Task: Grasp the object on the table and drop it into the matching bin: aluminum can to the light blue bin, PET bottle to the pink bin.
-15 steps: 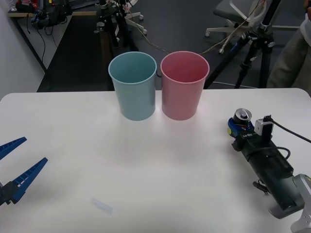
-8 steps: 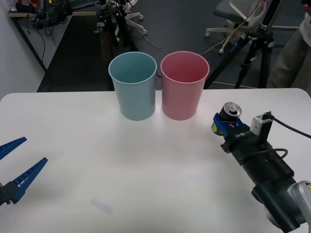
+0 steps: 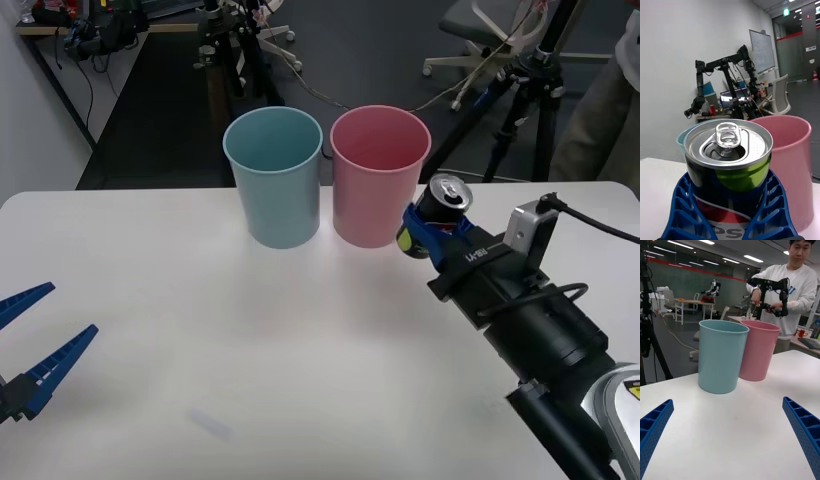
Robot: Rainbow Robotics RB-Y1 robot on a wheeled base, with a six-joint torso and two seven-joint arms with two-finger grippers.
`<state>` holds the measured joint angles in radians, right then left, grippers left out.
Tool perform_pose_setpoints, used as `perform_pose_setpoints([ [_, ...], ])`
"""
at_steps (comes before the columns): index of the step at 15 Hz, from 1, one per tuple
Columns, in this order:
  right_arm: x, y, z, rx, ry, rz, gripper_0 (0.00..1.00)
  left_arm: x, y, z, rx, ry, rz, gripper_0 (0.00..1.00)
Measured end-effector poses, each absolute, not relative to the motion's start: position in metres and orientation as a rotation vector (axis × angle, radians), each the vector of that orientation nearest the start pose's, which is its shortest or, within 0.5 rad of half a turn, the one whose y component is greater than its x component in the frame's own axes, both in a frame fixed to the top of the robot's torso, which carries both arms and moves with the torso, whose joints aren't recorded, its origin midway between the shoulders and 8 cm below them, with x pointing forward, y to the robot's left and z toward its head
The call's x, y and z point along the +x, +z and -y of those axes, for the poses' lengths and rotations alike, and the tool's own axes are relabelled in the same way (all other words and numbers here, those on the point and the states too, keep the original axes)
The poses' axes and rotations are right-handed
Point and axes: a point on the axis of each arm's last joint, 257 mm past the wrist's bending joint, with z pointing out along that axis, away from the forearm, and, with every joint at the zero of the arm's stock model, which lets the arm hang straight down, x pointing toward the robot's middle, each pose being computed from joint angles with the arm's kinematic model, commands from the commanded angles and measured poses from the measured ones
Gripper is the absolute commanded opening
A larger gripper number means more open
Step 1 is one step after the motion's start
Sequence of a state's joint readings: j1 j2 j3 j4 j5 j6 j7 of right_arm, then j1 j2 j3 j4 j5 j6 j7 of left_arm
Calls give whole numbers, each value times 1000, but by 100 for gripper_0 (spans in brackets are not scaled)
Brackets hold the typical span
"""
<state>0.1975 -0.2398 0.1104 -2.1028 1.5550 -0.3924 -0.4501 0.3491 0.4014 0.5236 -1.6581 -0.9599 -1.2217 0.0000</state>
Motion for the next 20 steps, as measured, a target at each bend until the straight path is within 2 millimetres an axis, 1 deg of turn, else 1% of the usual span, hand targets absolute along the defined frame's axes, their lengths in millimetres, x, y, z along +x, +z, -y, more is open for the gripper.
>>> perform_pose_setpoints([
  [2,436,-67,98,-325,585,-1335,0,342,-169,-330,465,-567,-1441,100],
  [4,437,-47,75,-365,597,-1307,0,342,-169,-330,465,-567,-1441,100],
  [6,442,-24,53,-405,600,-1271,0,342,-169,-330,465,-567,-1441,100],
  [7,445,-16,45,-414,600,-1260,0,342,-169,-330,465,-567,-1441,100],
  [9,455,-5,29,-425,598,-1253,0,342,-169,-330,465,-567,-1441,100],
  [10,464,-2,23,-431,585,-1252,0,342,-169,-330,465,-567,-1441,100],
  [16,548,15,-27,-453,509,-1287,0,342,-169,-330,465,-567,-1441,100],
  [18,573,16,-43,-456,494,-1310,0,342,-169,-330,465,-567,-1441,100],
  [20,593,15,-55,-472,475,-1332,0,342,-169,-330,465,-567,-1441,100],
])
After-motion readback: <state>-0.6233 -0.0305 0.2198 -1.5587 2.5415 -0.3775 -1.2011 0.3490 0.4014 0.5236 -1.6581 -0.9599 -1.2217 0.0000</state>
